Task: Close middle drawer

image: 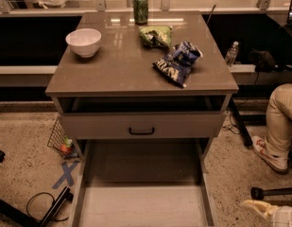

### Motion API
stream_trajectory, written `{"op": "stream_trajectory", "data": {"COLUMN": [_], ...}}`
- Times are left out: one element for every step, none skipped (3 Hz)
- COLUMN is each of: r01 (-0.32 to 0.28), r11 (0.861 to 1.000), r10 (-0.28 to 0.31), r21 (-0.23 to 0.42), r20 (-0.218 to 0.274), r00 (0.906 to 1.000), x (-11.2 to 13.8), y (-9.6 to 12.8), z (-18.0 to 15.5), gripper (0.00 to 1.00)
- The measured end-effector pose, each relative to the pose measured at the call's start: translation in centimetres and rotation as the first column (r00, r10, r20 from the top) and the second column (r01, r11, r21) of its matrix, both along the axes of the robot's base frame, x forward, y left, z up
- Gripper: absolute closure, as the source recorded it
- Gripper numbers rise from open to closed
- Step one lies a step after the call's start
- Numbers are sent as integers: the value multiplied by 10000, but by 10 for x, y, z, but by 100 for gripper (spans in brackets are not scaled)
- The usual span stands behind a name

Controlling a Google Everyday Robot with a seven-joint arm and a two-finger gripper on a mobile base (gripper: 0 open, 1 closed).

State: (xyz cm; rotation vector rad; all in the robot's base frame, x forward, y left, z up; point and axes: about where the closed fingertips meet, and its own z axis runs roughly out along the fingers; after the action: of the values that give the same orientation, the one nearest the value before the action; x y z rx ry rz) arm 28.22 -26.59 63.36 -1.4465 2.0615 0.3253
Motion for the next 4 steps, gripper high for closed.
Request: {"op": "stream_trajectory", "data": {"r01": [-189, -357, -357, -272], "r11": [9974, 9895, 9775, 9668], "r10": [197, 407, 561, 610], "r21": [690, 1402, 2080, 2540], "r20": [-112, -330, -933, -1262], "r00": [9997, 9986, 9941, 9901], "x": [-11, -23, -36, -46], "y": [5, 7, 16, 29], "z": [-67, -134, -199, -219], "gripper": [62, 85, 100, 100]}}
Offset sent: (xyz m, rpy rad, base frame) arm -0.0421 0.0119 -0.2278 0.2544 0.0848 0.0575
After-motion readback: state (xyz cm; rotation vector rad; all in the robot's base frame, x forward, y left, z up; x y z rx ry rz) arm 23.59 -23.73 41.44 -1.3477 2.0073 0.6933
